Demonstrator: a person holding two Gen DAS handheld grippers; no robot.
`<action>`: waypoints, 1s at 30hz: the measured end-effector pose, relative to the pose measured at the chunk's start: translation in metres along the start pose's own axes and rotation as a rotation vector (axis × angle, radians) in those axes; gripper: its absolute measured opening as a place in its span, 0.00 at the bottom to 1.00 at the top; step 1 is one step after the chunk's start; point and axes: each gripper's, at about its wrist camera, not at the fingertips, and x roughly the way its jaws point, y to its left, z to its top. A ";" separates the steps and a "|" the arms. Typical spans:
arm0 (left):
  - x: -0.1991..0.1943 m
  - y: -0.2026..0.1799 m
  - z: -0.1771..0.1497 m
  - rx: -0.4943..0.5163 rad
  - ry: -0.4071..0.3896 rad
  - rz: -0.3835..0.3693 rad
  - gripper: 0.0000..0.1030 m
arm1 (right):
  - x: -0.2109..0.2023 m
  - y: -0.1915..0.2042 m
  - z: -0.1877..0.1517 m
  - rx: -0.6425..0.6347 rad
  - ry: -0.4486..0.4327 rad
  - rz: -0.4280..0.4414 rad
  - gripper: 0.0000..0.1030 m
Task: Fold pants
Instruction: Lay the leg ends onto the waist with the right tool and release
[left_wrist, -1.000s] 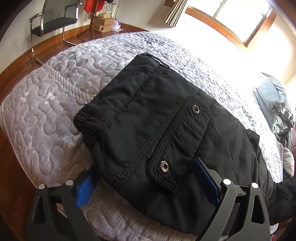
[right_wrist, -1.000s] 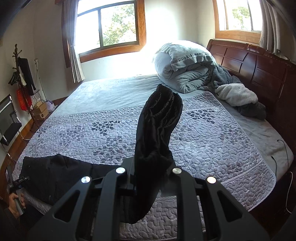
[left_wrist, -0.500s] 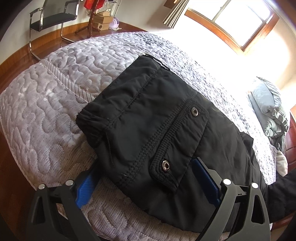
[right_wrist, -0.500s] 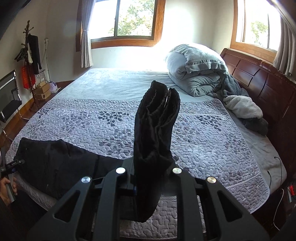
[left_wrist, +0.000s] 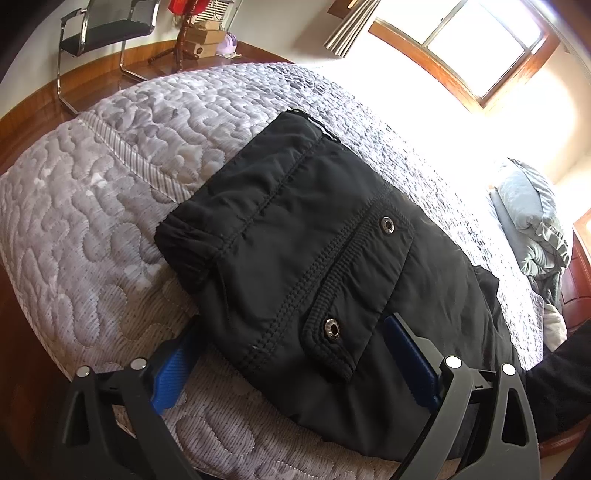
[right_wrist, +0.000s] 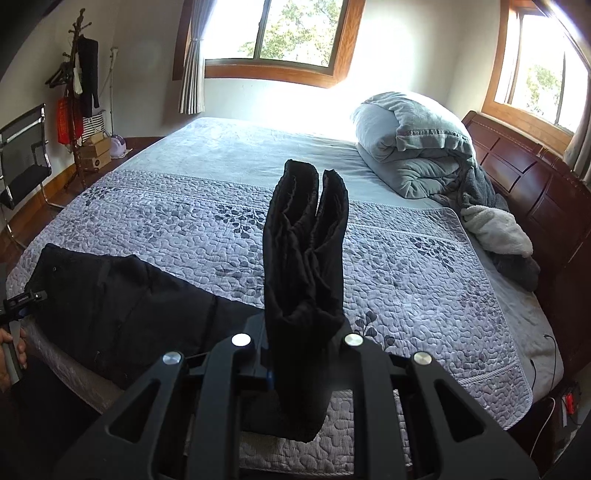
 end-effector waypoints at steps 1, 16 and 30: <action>0.000 0.000 0.000 -0.002 0.000 -0.002 0.94 | 0.001 0.005 0.000 -0.010 0.003 0.001 0.15; -0.005 0.006 -0.001 -0.022 -0.007 -0.030 0.94 | 0.037 0.084 -0.018 -0.220 0.065 -0.043 0.15; -0.009 0.012 -0.002 -0.036 -0.012 -0.049 0.94 | 0.077 0.154 -0.041 -0.370 0.131 -0.084 0.15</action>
